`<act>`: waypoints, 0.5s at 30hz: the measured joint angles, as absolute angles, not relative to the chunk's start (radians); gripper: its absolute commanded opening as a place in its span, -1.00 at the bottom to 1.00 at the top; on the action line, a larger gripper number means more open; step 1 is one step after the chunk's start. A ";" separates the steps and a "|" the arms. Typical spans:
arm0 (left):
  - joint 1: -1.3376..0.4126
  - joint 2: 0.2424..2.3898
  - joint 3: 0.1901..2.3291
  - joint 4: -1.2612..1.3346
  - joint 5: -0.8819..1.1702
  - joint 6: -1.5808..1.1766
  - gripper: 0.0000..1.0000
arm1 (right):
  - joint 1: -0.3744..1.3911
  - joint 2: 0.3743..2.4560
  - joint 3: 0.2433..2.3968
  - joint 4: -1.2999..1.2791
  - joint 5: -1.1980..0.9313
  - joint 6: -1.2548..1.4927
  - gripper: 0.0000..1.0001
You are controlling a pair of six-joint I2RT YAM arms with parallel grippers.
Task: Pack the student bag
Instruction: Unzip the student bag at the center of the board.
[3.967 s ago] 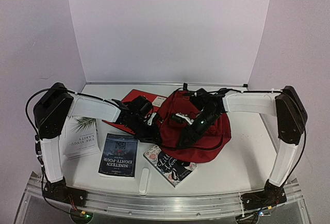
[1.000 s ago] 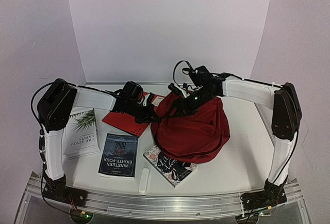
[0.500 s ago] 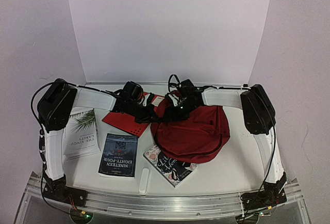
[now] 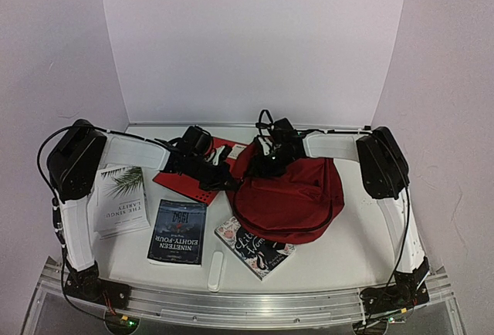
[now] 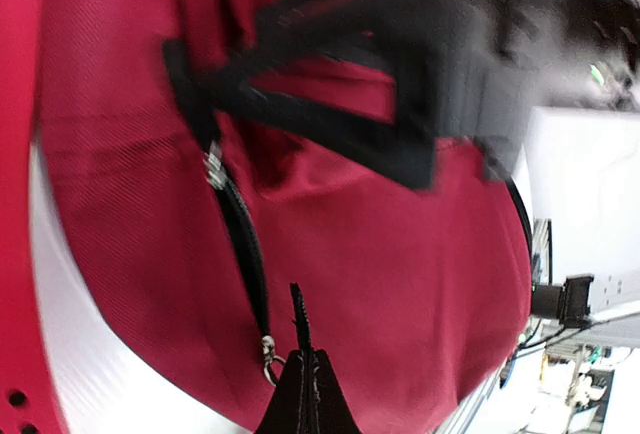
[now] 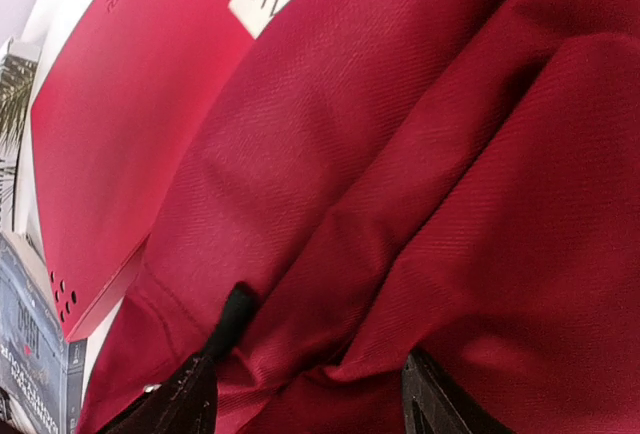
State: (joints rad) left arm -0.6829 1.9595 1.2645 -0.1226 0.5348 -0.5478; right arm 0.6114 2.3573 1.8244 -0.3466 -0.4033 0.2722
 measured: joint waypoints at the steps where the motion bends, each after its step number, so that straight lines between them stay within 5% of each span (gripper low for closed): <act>1: -0.693 1.947 1.260 -0.130 0.529 -0.544 -0.99 | 0.610 2.357 1.824 -0.344 -0.400 0.274 0.28; 15: -0.816 1.755 1.147 -0.208 0.481 -0.498 -1.00 | 0.601 2.389 1.858 -0.329 -0.382 0.288 0.29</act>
State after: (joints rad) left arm -0.8158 1.7549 1.1468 -0.2078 0.4812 -0.4981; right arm 0.6010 2.3885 1.8577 -0.3288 -0.3817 0.2880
